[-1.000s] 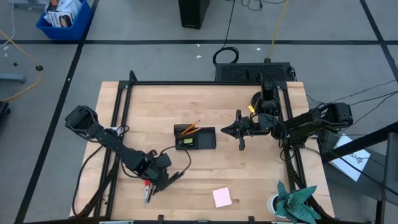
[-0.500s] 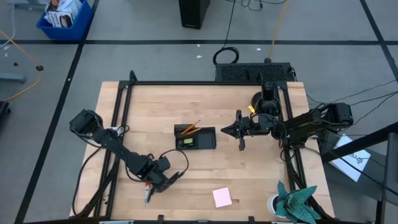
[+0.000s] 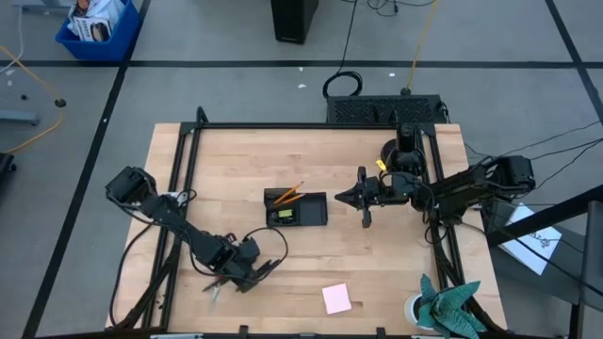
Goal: Pick and place office supplies into organizer
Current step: Put the middle left black pen into the black desk organizer
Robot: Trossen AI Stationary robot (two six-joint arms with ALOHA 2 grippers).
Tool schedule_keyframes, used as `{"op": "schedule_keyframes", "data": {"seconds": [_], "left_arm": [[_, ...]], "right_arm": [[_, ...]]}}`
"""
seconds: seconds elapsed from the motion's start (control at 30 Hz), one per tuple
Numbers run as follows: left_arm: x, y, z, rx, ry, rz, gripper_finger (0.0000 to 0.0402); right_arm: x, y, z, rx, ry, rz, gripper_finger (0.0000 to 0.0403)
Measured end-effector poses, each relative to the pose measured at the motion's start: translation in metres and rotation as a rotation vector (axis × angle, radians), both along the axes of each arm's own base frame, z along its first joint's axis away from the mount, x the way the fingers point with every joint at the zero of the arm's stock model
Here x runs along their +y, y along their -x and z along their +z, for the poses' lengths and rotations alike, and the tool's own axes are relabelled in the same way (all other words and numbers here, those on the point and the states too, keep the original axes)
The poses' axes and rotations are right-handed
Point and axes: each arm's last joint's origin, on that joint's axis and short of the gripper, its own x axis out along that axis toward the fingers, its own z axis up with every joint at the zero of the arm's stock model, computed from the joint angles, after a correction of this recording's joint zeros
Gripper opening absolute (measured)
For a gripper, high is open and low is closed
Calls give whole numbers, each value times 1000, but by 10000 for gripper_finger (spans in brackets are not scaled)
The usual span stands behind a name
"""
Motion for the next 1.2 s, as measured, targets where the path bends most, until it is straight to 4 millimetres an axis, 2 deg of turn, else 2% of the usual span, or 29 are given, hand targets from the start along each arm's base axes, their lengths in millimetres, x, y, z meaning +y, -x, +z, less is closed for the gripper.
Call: {"op": "schedule_keyframes", "data": {"seconds": [0.13, 0.33, 0.47, 0.67, 0.83, 1.0, 1.2], "left_arm": [[-4, -7, 0, -87, 13, -62, 10], [-9, -18, 4, -250, -42, -227, 35], [0, -18, 11, -285, -155, -243, 27], [11, -15, 32, -342, -257, -225, 9], [12, -17, 64, -529, -361, -291, 26], [15, -18, 105, -742, -491, -384, 20], [33, -10, 151, -903, -635, -476, 24]], "right_arm": [[0, 0, 0, 0, 0, 0, 0], [0, 0, 0, 0, 0, 0, 0], [0, 0, 0, 1, -3, 0, 0], [0, 0, -1, 7, -5, 0, 0], [0, 0, 0, 6, -1, 0, 0], [0, 0, 0, 5, -1, 0, 0], [0, 0, -1, 7, -5, 0, 0]]}}
